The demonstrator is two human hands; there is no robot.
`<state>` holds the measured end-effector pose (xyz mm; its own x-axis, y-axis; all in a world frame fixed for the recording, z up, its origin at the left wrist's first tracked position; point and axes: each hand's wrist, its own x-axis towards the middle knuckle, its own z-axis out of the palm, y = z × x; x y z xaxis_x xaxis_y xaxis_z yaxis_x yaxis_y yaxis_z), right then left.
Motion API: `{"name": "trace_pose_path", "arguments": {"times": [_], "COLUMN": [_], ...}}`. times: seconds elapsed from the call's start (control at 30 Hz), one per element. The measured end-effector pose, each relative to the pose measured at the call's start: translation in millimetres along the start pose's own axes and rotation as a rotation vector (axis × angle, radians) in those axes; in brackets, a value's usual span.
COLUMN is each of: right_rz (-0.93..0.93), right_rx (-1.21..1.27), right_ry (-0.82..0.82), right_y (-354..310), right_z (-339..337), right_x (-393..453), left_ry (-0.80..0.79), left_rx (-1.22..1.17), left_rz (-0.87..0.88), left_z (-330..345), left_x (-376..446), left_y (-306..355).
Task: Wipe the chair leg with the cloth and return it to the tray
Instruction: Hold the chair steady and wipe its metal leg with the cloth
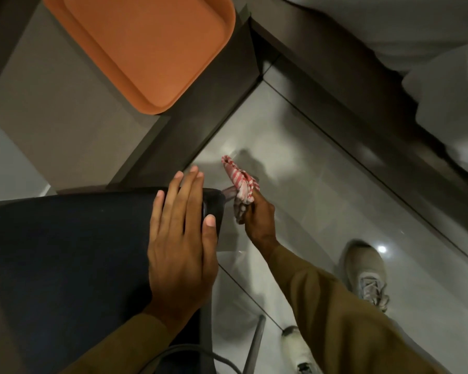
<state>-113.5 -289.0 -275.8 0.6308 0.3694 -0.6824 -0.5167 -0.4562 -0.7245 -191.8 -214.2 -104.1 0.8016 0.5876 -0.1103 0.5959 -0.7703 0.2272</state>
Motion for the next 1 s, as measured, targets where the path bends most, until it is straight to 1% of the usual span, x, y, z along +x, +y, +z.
{"name": "trace_pose_path", "arguments": {"times": [0.03, 0.07, 0.13, 0.17, 0.23, 0.3, 0.43, 0.53, 0.63, 0.7, 0.83, 0.93, 1.0], "right_rz": [0.065, 0.122, 0.181, 0.152, 0.053, 0.009, -0.148, -0.198, -0.232, -0.193, -0.022, 0.091, 0.149], "right_rx": [0.1, 0.129, 0.126, 0.06, -0.099, -0.031, 0.102, 0.097, -0.023, -0.059, -0.052, -0.072, -0.021], "right_ry": [0.028, 0.054, 0.005, -0.061, -0.104, -0.13, -0.207, -0.155, -0.098, -0.109, -0.077, -0.074, -0.06], "right_y": [-5.3, -9.3, -22.2, -26.6, -35.6, -49.6, -67.2, -68.9, -56.0, -36.6, 4.2, 17.5, 18.6], "right_z": [-1.3, -2.7, -9.0, -12.4, -18.8, -23.1, -26.7, -23.1, -15.0, -11.3, -5.4, -1.3, 0.4], "right_x": [7.5, 14.0, 17.2, 14.0, -1.3, -27.8, -81.4, -87.7, -60.8, -37.6, 14.7, 49.2, 58.8], "left_ry": [-0.005, -0.006, -0.003, -0.002, -0.006, -0.018, -0.026, -0.026, -0.024, -0.012, 0.023, 0.056, 0.062], "left_rx": [0.002, 0.005, 0.011, 0.014, 0.02, 0.019, 0.025, 0.013, 0.011, 0.013, 0.001, 0.004, -0.016], "left_rz": [-0.003, -0.005, -0.001, 0.007, 0.015, 0.004, 0.002, 0.009, -0.002, -0.008, 0.015, 0.038, 0.04], "left_z": [-0.4, -1.0, -3.1, -4.4, -5.7, -6.7, -7.8, -10.0, -6.6, -3.9, 0.0, 1.7, 2.6], "left_x": [0.5, 0.8, 1.1, 1.1, 1.4, 2.2, 3.2, 0.9, 2.1, 1.2, -0.1, -2.1, -2.6], "left_y": [0.6, 1.0, 2.0, 2.7, 3.4, 3.2, 4.1, 5.6, 4.5, 3.6, 1.7, -0.8, -1.2]}}
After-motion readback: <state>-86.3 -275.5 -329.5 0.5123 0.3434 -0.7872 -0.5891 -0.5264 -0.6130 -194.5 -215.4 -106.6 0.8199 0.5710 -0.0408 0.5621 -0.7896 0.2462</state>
